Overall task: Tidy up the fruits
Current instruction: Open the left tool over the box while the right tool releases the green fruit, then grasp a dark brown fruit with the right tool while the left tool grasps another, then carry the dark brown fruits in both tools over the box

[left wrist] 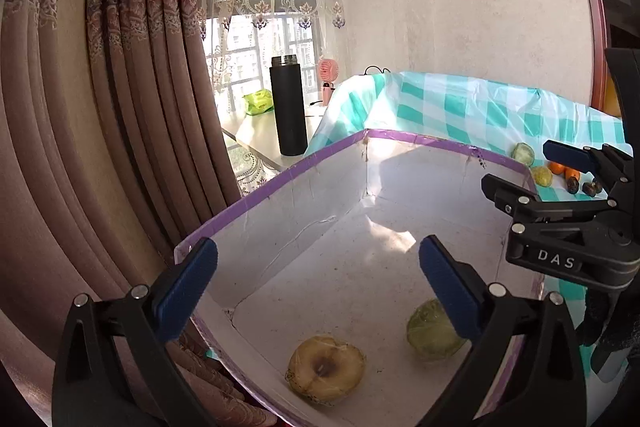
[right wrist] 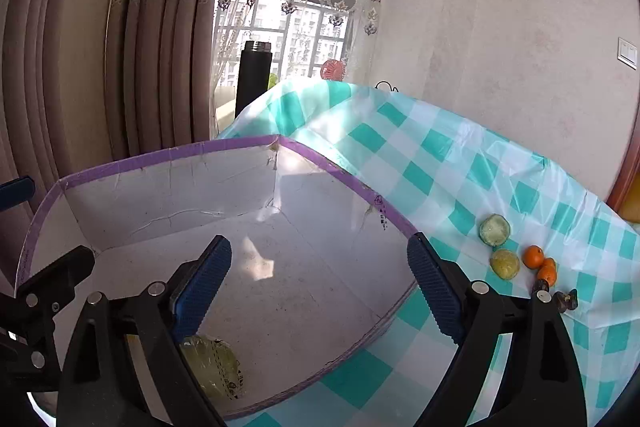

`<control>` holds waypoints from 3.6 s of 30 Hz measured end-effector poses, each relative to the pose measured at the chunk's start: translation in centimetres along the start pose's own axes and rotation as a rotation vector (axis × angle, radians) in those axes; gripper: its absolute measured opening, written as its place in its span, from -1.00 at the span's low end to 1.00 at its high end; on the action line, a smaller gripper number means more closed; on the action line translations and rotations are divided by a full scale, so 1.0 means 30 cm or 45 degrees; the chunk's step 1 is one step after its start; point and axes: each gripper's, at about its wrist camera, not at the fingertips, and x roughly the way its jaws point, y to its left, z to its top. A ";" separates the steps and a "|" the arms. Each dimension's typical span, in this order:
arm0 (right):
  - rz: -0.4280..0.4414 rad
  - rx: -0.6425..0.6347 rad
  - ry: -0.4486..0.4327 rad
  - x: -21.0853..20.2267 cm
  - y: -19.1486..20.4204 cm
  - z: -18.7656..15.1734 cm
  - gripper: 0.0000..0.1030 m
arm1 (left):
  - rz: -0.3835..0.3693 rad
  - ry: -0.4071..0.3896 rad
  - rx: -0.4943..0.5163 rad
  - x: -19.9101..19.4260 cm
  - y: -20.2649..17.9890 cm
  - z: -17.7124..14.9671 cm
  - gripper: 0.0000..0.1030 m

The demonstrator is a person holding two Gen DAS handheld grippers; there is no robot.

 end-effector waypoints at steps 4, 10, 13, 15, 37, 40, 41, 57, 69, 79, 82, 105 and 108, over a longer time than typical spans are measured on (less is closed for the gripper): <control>-0.120 0.207 0.012 -0.021 -0.235 -0.071 0.66 | -0.143 -0.130 0.063 -0.072 -0.118 0.036 0.96; -0.381 0.420 0.224 0.008 -0.568 -0.281 0.67 | -0.466 -0.037 0.206 -0.047 -0.429 0.021 0.96; -0.520 0.507 0.292 0.019 -0.715 -0.367 0.67 | -0.591 0.073 0.278 0.016 -0.609 -0.024 0.96; -0.587 0.582 0.326 0.024 -0.808 -0.416 0.67 | -0.661 0.155 0.319 0.085 -0.729 -0.054 0.96; -0.323 1.150 0.261 0.305 -1.391 -0.462 0.03 | -0.908 0.548 -0.198 0.791 -1.252 0.094 0.96; -0.316 1.149 0.291 0.356 -1.407 -0.451 -0.07 | -0.950 0.536 -0.101 0.800 -1.319 0.110 0.96; -0.318 1.139 0.299 0.370 -1.408 -0.446 -0.07 | -0.960 0.525 -0.061 0.797 -1.342 0.114 0.96; -0.384 1.150 0.254 0.360 -1.420 -0.456 -0.25 | -0.944 0.521 0.270 0.844 -1.600 0.160 0.96; -0.372 1.143 0.252 0.348 -1.418 -0.453 -0.25 | -0.888 0.530 0.324 0.891 -1.653 0.161 -0.08; -0.372 1.152 0.233 0.344 -1.418 -0.450 -0.25 | -0.910 0.522 0.200 0.918 -1.577 0.169 -0.35; -0.374 1.157 0.228 0.340 -1.420 -0.451 -0.25 | -0.906 0.518 0.181 0.919 -1.559 0.167 -0.35; -0.342 1.305 0.182 0.186 -1.304 -0.535 -0.25 | -0.877 0.568 0.049 0.753 -1.347 0.065 -0.35; -0.317 1.284 0.191 0.151 -1.235 -0.542 -0.25 | -0.868 0.564 0.066 0.694 -1.295 0.025 -0.35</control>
